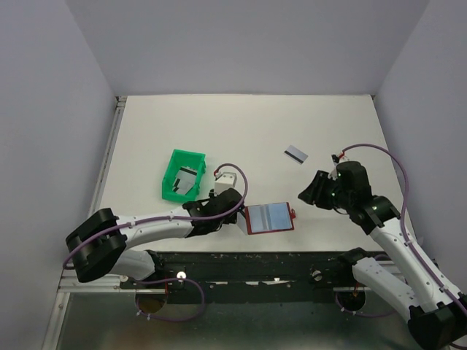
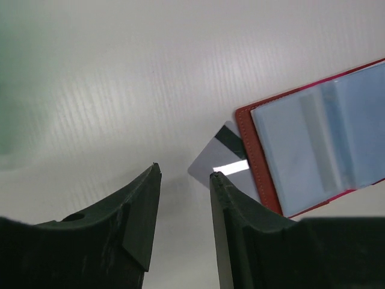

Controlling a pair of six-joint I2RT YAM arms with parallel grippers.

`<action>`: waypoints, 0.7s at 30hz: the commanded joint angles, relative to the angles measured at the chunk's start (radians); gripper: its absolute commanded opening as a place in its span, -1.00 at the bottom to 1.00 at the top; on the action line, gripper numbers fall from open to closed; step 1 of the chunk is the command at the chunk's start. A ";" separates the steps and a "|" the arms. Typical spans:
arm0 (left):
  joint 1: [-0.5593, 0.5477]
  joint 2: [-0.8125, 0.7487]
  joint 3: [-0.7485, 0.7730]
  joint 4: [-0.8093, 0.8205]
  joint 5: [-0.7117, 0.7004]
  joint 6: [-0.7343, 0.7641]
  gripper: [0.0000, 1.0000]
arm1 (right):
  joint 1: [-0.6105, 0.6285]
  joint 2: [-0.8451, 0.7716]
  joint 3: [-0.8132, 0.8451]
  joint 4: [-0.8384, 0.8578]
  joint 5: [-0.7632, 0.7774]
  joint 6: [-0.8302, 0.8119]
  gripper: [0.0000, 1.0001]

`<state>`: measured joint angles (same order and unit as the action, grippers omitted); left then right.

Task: Put the credit cards into the card holder
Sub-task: Move the credit card to the corner of the board.

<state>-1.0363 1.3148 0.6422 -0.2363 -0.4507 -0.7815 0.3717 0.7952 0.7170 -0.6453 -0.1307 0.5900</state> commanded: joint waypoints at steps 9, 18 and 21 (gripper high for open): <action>-0.005 0.202 0.093 0.226 0.148 0.154 -0.04 | 0.001 -0.031 -0.019 -0.007 -0.009 0.007 0.00; -0.007 0.230 0.051 0.164 0.225 0.084 -0.20 | 0.003 -0.033 -0.027 -0.005 -0.006 0.010 0.00; -0.008 0.204 0.005 0.117 0.224 0.047 -0.20 | 0.003 -0.033 -0.036 -0.001 -0.006 0.008 0.00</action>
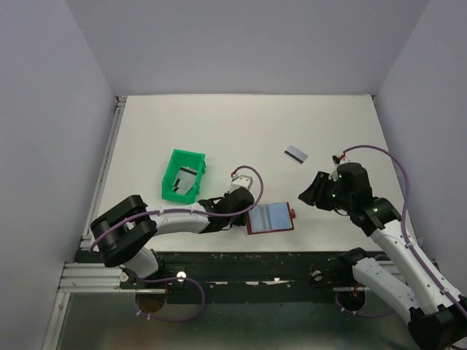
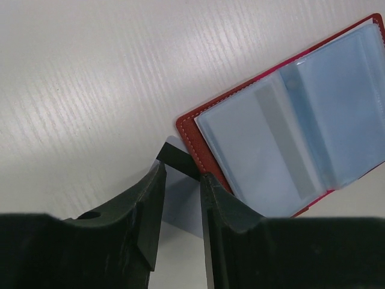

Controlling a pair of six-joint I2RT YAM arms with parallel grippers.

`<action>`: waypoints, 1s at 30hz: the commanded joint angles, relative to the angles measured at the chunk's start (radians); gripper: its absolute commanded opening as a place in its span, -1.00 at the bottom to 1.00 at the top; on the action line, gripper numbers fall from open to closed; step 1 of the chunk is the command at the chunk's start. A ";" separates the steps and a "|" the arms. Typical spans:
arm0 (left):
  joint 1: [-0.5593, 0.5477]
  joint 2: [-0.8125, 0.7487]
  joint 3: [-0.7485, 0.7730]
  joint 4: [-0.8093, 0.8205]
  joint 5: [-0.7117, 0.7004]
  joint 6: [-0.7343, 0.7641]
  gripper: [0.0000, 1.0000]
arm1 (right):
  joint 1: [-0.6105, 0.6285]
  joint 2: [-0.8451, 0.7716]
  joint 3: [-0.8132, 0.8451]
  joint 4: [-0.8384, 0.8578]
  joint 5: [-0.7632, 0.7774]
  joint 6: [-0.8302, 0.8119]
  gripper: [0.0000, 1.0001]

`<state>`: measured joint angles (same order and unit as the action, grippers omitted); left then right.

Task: Put the credit cards into the card holder
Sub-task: Move the credit card to the corner of the board, then pick up the credit card at the corner of the board.

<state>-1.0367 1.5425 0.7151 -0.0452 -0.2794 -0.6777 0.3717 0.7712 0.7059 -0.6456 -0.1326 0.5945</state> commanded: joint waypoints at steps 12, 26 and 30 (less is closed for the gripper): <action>-0.025 -0.131 -0.207 -0.272 0.029 -0.224 -0.25 | 0.003 0.022 -0.036 0.035 -0.022 0.011 -0.01; -0.040 -0.341 -0.170 -0.317 -0.138 -0.264 -0.24 | 0.036 0.169 -0.016 0.202 -0.260 -0.005 0.00; -0.039 -0.341 -0.180 -0.297 -0.138 -0.281 -0.24 | 0.163 0.308 0.047 0.228 -0.231 -0.002 -0.02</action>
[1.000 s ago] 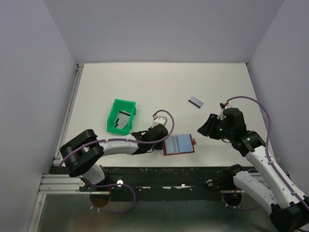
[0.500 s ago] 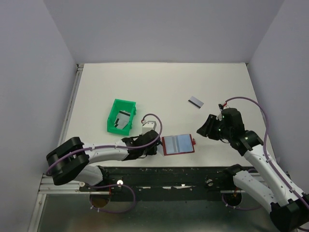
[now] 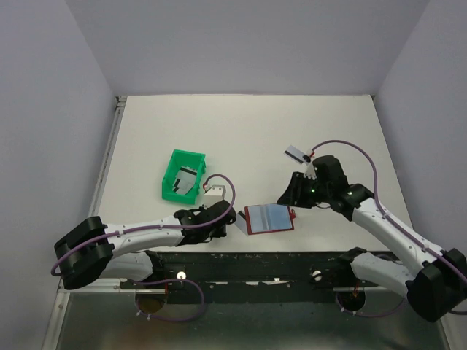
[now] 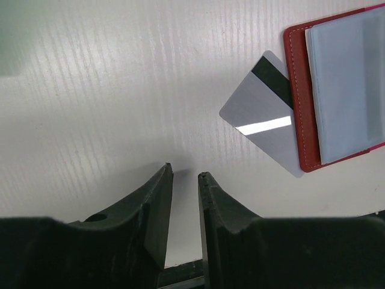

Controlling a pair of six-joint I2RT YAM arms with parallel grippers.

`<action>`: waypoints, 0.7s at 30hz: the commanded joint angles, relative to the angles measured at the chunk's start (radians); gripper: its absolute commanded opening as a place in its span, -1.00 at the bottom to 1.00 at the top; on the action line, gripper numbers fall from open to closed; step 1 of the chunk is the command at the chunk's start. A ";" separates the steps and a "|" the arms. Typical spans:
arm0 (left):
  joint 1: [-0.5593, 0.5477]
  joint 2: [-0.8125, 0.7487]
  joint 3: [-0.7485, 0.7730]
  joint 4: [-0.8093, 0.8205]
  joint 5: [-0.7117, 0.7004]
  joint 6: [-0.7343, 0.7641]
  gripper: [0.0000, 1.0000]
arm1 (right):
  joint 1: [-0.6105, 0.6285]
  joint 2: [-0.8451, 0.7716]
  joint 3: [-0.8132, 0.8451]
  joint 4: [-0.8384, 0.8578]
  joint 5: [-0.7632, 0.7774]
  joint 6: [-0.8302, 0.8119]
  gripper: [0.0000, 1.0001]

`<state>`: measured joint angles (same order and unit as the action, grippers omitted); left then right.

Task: Put the credit cards into the card holder
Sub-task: Pick up the credit card at the corner of the board.

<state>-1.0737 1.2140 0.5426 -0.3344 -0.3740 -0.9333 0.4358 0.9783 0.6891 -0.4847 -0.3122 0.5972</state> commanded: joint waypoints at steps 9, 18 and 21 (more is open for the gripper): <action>-0.003 -0.103 -0.066 -0.012 -0.072 -0.056 -0.24 | 0.363 0.384 0.144 0.228 -0.033 0.124 -0.14; -0.003 -0.128 -0.072 -0.012 -0.089 -0.039 -0.24 | 0.437 0.592 0.247 0.230 -0.004 0.131 -0.44; -0.002 -0.139 -0.078 0.029 -0.085 -0.019 -0.24 | 0.437 0.632 0.257 0.227 0.019 0.139 -0.51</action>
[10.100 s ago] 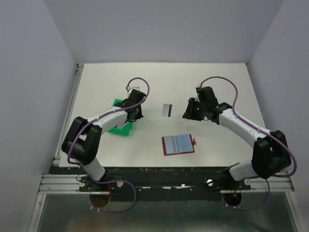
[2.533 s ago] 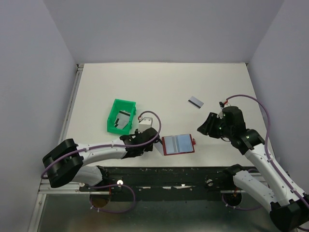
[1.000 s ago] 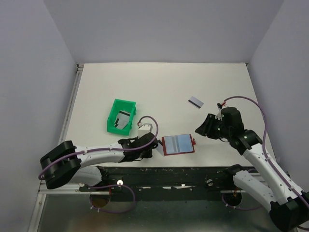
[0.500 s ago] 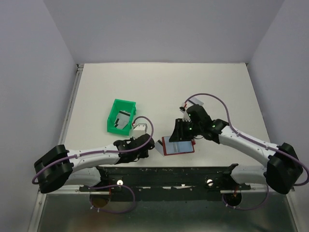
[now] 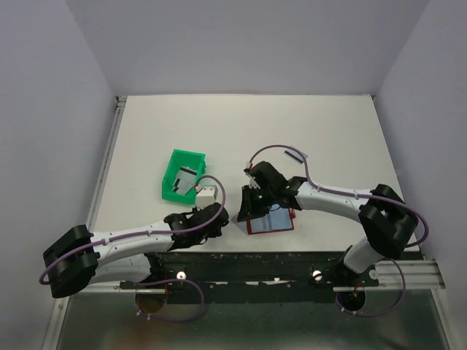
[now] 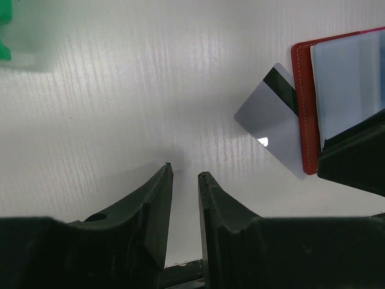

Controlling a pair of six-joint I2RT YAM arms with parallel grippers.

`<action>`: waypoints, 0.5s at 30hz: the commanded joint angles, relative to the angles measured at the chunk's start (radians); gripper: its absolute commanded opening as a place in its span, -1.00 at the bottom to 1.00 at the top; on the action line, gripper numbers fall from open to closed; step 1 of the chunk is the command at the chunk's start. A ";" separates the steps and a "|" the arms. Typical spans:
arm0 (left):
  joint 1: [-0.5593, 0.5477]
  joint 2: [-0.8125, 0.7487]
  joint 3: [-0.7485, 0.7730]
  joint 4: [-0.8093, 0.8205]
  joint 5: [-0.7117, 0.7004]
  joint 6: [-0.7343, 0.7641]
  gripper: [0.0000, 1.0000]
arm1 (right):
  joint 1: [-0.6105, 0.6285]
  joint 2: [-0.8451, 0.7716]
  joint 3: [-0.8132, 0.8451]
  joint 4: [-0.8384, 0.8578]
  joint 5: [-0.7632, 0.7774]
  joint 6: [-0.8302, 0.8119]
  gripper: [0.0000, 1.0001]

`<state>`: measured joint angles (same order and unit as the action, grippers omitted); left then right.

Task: Put the credit cards into the card holder
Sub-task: Pick up the credit card at the corner of the board.

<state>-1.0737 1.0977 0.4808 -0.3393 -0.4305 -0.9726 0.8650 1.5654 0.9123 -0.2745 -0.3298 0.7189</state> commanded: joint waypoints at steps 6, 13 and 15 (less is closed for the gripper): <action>-0.002 -0.007 -0.005 0.066 -0.028 0.043 -0.24 | 0.008 0.096 0.034 -0.005 0.090 0.022 -0.60; -0.002 0.001 -0.007 0.077 -0.016 0.051 -0.25 | 0.009 0.159 0.031 -0.025 0.127 0.016 -0.65; -0.003 0.002 -0.007 0.080 -0.016 0.051 -0.24 | 0.009 0.163 0.027 -0.040 0.155 0.019 -0.66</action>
<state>-1.0737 1.0943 0.4736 -0.2813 -0.4339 -0.9356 0.8696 1.7061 0.9287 -0.2821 -0.2470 0.7334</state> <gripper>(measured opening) 0.378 0.176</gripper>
